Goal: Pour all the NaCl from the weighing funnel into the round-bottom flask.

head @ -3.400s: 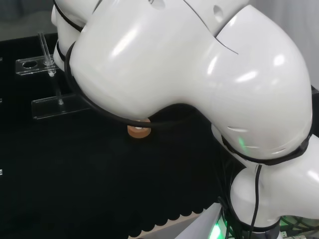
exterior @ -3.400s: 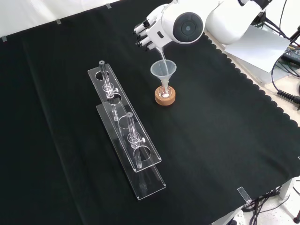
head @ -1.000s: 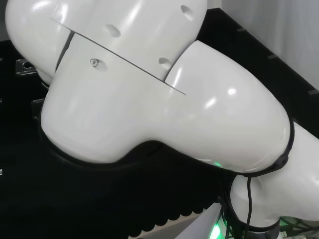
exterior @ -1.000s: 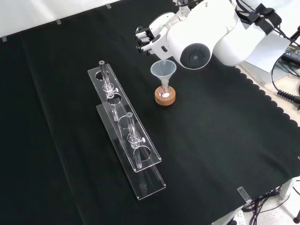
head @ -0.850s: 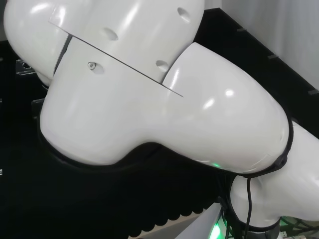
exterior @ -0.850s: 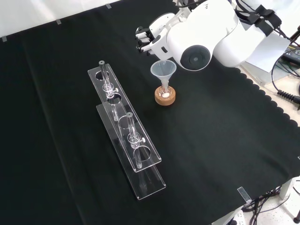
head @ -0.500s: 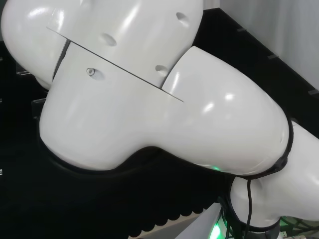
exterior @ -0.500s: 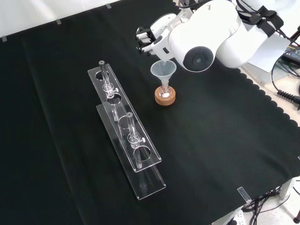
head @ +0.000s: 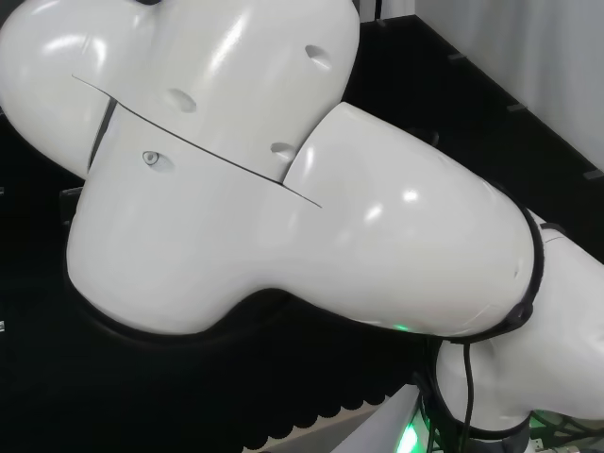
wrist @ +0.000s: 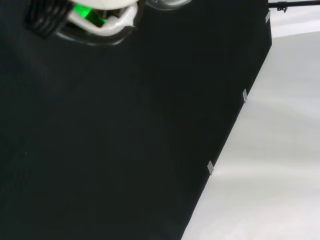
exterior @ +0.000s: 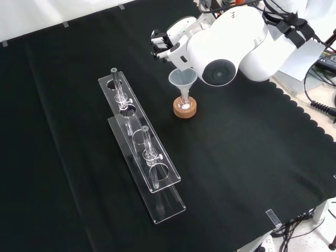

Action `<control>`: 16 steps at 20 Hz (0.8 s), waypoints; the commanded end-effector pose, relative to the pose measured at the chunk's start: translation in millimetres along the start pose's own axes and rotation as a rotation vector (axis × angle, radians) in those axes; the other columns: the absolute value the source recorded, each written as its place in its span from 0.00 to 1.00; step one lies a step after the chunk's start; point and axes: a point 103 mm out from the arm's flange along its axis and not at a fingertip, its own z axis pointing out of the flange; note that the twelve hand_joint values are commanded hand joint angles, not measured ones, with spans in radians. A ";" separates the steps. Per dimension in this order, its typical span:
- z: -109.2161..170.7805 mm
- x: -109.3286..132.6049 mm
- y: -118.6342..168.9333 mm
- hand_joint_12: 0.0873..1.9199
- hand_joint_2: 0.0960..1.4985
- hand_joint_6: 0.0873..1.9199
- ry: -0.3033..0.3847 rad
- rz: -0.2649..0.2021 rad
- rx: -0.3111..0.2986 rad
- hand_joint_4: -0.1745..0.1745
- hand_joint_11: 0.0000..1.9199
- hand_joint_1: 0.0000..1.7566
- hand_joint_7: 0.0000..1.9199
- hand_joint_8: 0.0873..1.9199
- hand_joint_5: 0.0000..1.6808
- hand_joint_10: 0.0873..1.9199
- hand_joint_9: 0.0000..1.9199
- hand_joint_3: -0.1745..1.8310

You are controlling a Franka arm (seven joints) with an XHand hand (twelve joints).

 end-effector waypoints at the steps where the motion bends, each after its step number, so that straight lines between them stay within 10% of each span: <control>1: -0.1 0.1 -0.1 0.50 0.41 0.38 0.004 -0.001 0.003 1.00 0.43 0.63 0.29 0.30 0.72 0.14 0.49 0.43; 16: 8.9 -5.1 1.5 0.50 0.41 0.38 0.108 -0.002 -0.042 1.00 0.43 0.63 0.29 0.30 0.73 0.14 0.49 0.43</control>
